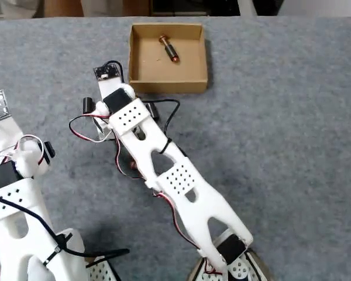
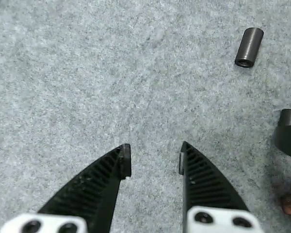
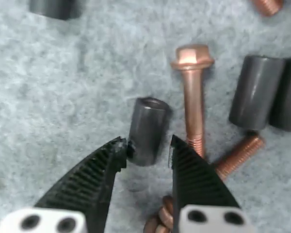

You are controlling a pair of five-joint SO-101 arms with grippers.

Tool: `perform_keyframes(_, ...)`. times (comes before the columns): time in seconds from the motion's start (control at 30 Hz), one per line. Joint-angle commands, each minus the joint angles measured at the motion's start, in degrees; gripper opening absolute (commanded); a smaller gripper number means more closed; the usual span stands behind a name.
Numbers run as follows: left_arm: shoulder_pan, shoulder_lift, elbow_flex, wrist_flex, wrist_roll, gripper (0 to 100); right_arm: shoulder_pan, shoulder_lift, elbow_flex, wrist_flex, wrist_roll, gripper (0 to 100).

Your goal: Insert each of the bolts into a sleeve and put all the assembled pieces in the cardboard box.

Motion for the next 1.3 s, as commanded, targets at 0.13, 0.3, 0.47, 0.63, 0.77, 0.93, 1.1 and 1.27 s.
perform_keyframes(0.13, -0.53, -1.36, -0.26, -0.79, 0.53, 18, 1.98, 3.65, -3.03, -5.01, -0.70, 13.9)
perform_keyframes(0.3, -0.53, -1.01, -0.26, -0.97, 0.53, 18, 1.89, 4.53, -3.12, -6.51, -0.62, 13.8)
perform_keyframes(0.47, -0.53, -1.01, -0.26, -0.79, 0.53, 18, 1.98, 4.53, -2.95, -6.24, -0.53, 8.4)
perform_keyframes(0.63, -0.53, -1.01, -0.26, -0.79, 0.44, 18, 1.98, 4.53, -3.12, -5.54, 3.52, 0.9)
perform_keyframes(0.77, -0.35, -1.01, -0.26, -0.79, 0.44, 18, 2.07, 4.35, -4.62, -1.93, 5.10, 0.2)
perform_keyframes(0.93, -0.26, -0.92, -0.53, -0.79, 0.97, 18, 3.03, 1.80, -11.38, 1.67, 5.19, 0.2)
perform_keyframes(1.1, -0.09, -0.92, -0.79, -0.79, 5.80, 18, 3.65, -9.36, -9.19, 1.76, 5.19, 0.2)
perform_keyframes(1.27, 0.79, -0.92, -1.14, 0.44, 13.71, 18, 8.13, -22.81, -9.01, 1.76, 5.98, 0.2)
